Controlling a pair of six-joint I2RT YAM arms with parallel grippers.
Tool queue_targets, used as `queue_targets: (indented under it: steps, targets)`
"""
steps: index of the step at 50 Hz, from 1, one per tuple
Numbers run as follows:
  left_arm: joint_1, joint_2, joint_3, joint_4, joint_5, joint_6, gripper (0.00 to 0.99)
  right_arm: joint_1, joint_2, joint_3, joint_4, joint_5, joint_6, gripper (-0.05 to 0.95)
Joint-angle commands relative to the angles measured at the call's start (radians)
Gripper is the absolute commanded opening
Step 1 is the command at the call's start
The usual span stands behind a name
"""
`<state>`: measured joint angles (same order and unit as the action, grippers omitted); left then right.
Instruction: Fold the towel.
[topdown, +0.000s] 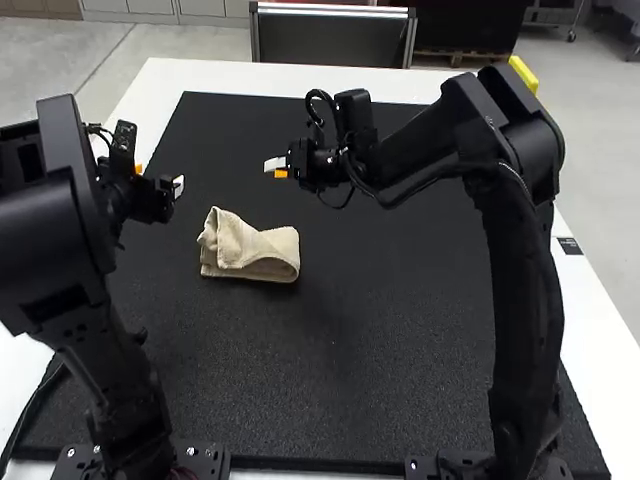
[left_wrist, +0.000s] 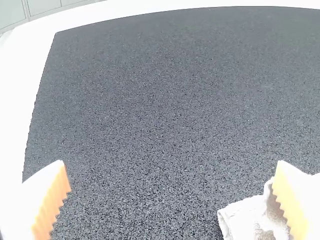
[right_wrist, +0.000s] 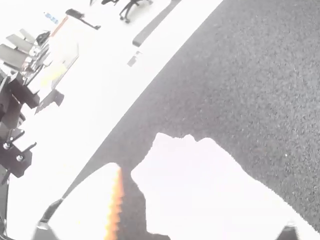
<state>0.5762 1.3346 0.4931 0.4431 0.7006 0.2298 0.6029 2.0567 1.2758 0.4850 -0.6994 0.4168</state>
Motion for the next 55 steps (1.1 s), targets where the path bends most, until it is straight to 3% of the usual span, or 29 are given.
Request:
queue_targets:
  steps: [1,4,5,18,36,55]
  targets:
    - [-0.004,-0.012,-0.004,0.006,0.013,-0.009,0.961,0.009,-0.070,-0.021,-0.010,-0.002,0.008,0.14]
    - [-0.004,-0.012,-0.004,0.006,0.014,-0.010,0.961,0.009,-0.086,-0.039,-0.011,0.000,0.010,-0.02]
    - [-0.006,-0.012,-0.004,0.008,0.014,-0.010,0.961,0.009,-0.089,-0.046,-0.016,-0.002,0.008,-0.02]
    - [-0.010,-0.012,-0.004,0.006,0.016,-0.012,0.961,0.031,-0.112,-0.105,-0.072,0.000,-0.004,-0.02]
    - [-0.010,-0.014,-0.004,0.006,0.019,-0.014,0.961,0.070,-0.044,-0.161,-0.072,0.006,-0.032,-0.02]
    - [-0.004,-0.014,-0.004,0.003,0.019,-0.021,0.961,0.120,0.051,-0.131,-0.054,0.006,-0.036,-0.02]
